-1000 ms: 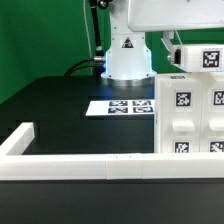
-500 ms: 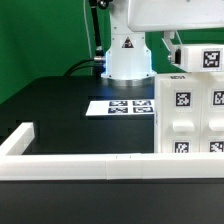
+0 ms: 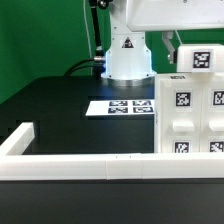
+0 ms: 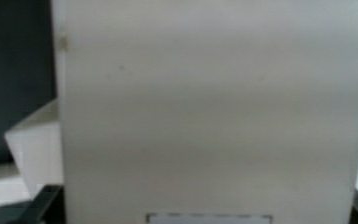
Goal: Assemble cabinet
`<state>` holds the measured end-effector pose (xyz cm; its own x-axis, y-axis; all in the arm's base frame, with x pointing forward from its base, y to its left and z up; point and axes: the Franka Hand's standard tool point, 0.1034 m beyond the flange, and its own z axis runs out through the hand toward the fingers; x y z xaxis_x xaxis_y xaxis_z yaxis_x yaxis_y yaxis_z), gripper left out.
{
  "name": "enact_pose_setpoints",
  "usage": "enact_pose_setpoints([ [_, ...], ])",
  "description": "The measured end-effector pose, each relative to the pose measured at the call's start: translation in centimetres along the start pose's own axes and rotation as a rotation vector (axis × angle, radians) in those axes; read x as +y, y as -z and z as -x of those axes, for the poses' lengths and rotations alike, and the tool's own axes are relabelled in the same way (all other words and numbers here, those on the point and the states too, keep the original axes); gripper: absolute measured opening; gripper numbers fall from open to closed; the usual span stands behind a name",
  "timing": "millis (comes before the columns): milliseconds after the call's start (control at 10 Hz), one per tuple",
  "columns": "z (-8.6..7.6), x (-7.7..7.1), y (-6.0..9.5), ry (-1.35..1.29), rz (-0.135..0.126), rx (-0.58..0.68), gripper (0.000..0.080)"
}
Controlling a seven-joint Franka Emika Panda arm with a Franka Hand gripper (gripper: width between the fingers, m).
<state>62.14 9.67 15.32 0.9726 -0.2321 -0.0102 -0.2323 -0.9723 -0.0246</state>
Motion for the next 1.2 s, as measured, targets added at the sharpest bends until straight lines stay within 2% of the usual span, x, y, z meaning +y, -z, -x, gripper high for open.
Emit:
enact_pose_setpoints([
  [100,-0.1,-0.1,0.0,-0.131,-0.012,0.006,0.0537],
  [200,-0.4,-0.5,0.0,-0.308,-0.05,0.027,0.0537],
  [300,-0.5,-0.6,0.1,-0.419,-0.068,0.049,0.0537],
  [700,-0.4,-0.6,0.0,-0.643,-0.074,0.036,0.0537],
  [800,-0.4,-0.7,0.0,-0.861,-0.1,0.031,0.0537],
  [900,-0.6,-0.6,0.0,-1.029,-0.142,0.04,0.0537],
  [1100,-1.2,-0.7,0.1,-1.269,-0.244,0.04,0.0537],
  [1200,-1.3,-0.8,0.2,-1.323,-0.271,0.044,0.0537],
])
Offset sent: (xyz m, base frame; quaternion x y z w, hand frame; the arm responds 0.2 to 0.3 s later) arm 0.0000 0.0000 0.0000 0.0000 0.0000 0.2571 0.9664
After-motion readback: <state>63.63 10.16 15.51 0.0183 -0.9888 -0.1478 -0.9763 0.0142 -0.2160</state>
